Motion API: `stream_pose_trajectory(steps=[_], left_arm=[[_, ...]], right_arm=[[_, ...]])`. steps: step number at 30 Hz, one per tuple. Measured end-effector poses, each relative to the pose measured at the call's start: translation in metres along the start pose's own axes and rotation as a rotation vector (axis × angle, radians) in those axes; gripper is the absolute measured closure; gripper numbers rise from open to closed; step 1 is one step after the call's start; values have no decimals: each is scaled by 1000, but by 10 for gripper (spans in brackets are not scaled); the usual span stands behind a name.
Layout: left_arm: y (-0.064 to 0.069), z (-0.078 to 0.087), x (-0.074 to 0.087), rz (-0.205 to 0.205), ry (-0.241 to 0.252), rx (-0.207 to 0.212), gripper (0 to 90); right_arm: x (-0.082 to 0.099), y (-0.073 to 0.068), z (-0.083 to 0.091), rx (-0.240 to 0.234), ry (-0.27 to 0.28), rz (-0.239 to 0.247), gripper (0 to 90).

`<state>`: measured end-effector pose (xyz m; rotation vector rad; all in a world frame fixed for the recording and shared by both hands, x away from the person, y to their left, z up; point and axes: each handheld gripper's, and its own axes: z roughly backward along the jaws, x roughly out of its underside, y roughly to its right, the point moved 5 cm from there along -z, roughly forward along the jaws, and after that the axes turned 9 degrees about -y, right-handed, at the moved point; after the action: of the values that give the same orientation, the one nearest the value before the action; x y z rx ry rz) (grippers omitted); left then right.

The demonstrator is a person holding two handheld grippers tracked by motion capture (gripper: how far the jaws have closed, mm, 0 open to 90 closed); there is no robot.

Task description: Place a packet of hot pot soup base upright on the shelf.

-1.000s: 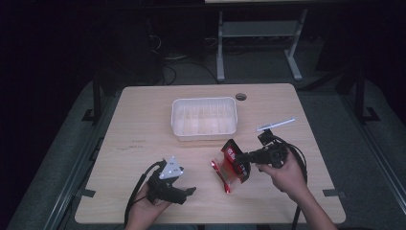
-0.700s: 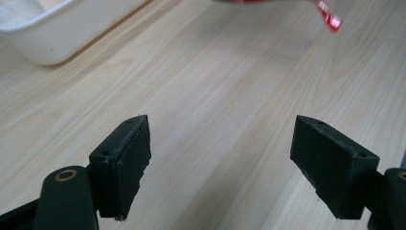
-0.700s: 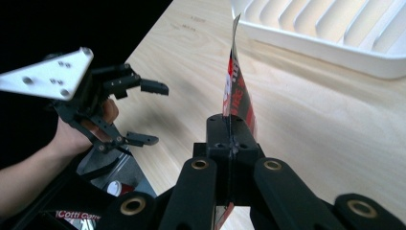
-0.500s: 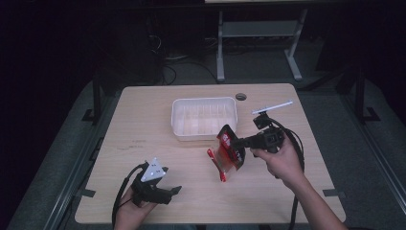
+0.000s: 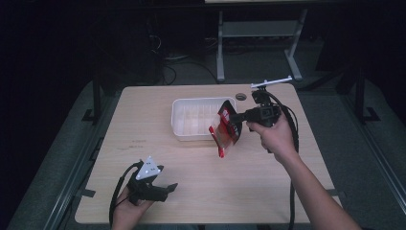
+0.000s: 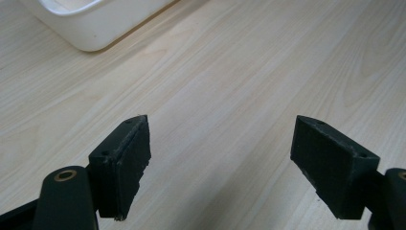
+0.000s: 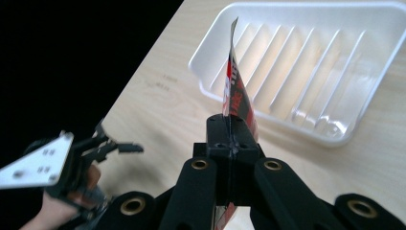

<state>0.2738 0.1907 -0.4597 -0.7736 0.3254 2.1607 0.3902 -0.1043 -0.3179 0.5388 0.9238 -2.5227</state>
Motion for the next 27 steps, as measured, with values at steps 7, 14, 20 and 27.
stream_pose_trajectory(steps=[7,14,20,27], left_arm=[[-1,0,0,3,1,-9,209],[-4,3,-1,15,18,-18,210],[-6,2,2,15,10,-17,210],[-7,5,1,19,22,-20,210]], right_arm=[[-28,2,-5,42,29,-41,892],[-54,10,-16,96,55,-93,892],[-69,17,-25,124,68,-130,892],[-81,22,-34,164,71,-150,892]])
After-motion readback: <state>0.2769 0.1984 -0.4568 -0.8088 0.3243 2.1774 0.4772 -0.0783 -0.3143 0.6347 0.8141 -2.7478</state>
